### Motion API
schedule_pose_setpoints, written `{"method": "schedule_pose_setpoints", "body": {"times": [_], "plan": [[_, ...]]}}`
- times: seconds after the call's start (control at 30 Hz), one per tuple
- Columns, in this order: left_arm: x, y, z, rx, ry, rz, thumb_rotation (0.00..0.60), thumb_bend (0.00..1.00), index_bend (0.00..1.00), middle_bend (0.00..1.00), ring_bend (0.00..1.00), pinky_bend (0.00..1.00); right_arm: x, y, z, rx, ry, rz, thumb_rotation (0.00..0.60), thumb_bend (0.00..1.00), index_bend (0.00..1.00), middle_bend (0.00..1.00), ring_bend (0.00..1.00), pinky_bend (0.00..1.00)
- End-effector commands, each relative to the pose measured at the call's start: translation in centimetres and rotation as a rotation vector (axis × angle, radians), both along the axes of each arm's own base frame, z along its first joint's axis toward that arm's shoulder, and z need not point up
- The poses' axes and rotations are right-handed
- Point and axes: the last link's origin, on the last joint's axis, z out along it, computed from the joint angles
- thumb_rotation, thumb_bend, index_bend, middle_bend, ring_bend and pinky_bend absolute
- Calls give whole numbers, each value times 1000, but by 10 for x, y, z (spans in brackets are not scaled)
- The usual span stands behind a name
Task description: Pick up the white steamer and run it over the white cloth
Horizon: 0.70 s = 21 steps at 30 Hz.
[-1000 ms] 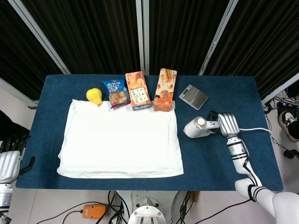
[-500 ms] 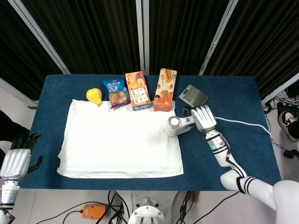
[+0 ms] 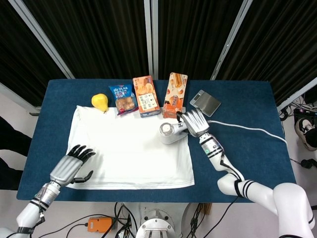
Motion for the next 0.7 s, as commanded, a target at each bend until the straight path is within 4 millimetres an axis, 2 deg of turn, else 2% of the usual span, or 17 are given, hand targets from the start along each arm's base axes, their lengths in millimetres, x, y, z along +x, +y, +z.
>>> {"method": "schedule_pose_setpoints", "body": {"times": [0.03, 0.27, 0.7], "plan": [[1, 1, -14, -42, -23, 6, 1, 328, 140, 96, 0, 0, 4, 0, -6, 4, 3, 5, 600, 784, 978, 878, 860, 1000], [-4, -2, -26, -71, -15, 23, 0, 321, 140, 96, 0, 0, 15, 2, -24, 12, 10, 26, 600, 785, 979, 878, 860, 1000], [-5, -6, -37, -86, 3, 16, 0, 322, 140, 96, 0, 0, 20, 13, -59, 55, 44, 85, 600, 786, 981, 878, 860, 1000]]}}
